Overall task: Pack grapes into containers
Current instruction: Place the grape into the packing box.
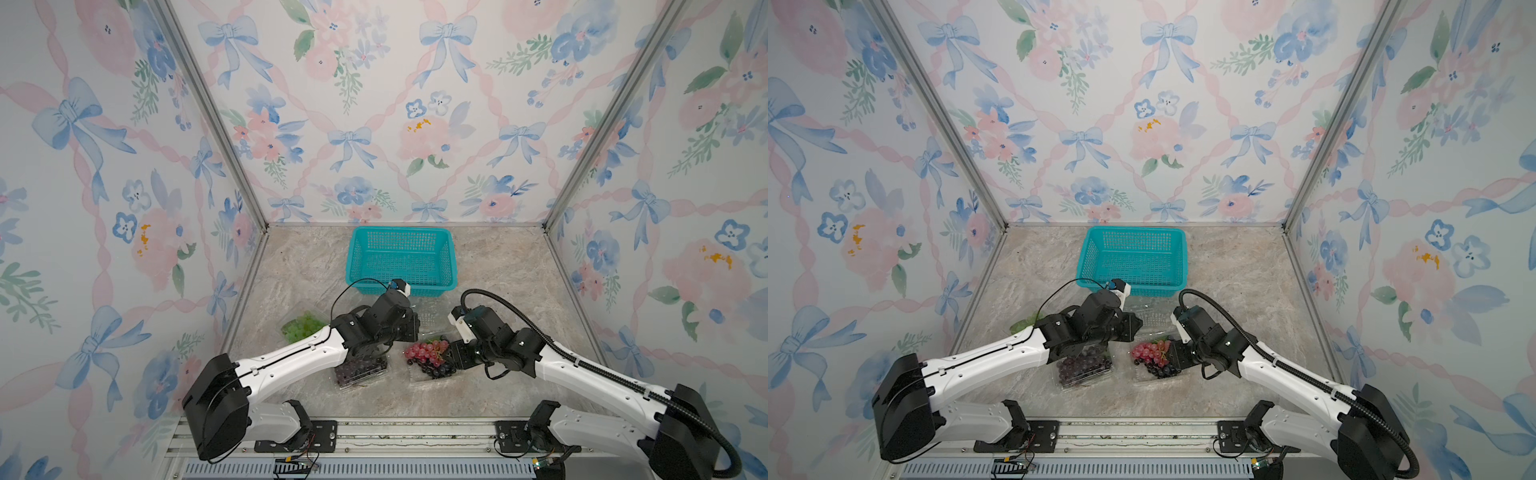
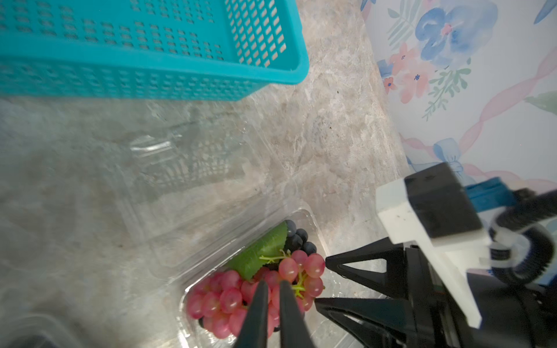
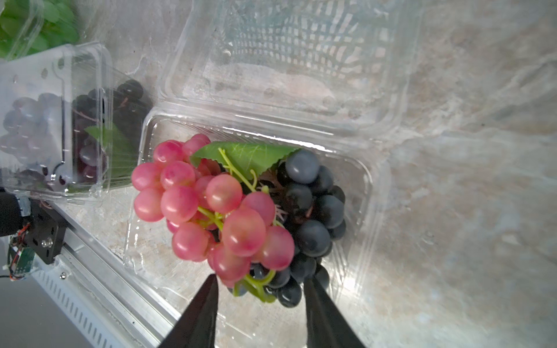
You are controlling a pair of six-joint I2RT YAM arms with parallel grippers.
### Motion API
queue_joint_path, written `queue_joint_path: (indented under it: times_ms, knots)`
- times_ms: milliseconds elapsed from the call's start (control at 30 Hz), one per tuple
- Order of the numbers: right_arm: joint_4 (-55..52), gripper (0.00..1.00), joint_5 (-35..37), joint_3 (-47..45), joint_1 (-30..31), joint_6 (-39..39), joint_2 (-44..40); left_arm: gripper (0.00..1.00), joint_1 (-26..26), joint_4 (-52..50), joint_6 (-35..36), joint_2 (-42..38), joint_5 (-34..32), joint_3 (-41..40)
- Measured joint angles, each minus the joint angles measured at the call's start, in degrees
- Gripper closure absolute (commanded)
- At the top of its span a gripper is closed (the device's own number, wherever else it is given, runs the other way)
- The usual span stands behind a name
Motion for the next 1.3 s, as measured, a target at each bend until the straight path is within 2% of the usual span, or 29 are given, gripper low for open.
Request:
queue_joint_path:
  times_ms: [100,167,300,367,800,1300]
  knots:
    - [-0.85,0.56,0.02,-0.7,-0.66,0.2,-2.89,1.0,-1.75,0.13,-0.24,2.93,0.2,0.0]
    - [-1.05,0.64,0.02,-1.03,-1.16,0.26,-5.35,1.0,-2.51,0.24,-0.24,3.69,0.28,-0.09]
    - [-0.48,0.87,-0.24,-1.18,-1.86,0.68,-9.03,1.0,-3.26,1.46,-0.31,4.13,0.28,-0.52]
    - [0.81,0.91,-0.94,-1.18,-2.29,0.92,-8.94,1.0,-3.23,2.34,-0.63,4.79,0.31,-0.92]
    - [13.18,0.97,-5.66,-1.16,-2.91,2.38,2.16,1.0,-4.26,5.86,-3.74,6.84,0.26,-5.77]
    - [18.93,0.97,-5.66,-5.29,-1.66,4.87,4.57,1.0,-4.31,7.23,-4.33,6.93,0.31,-6.45]
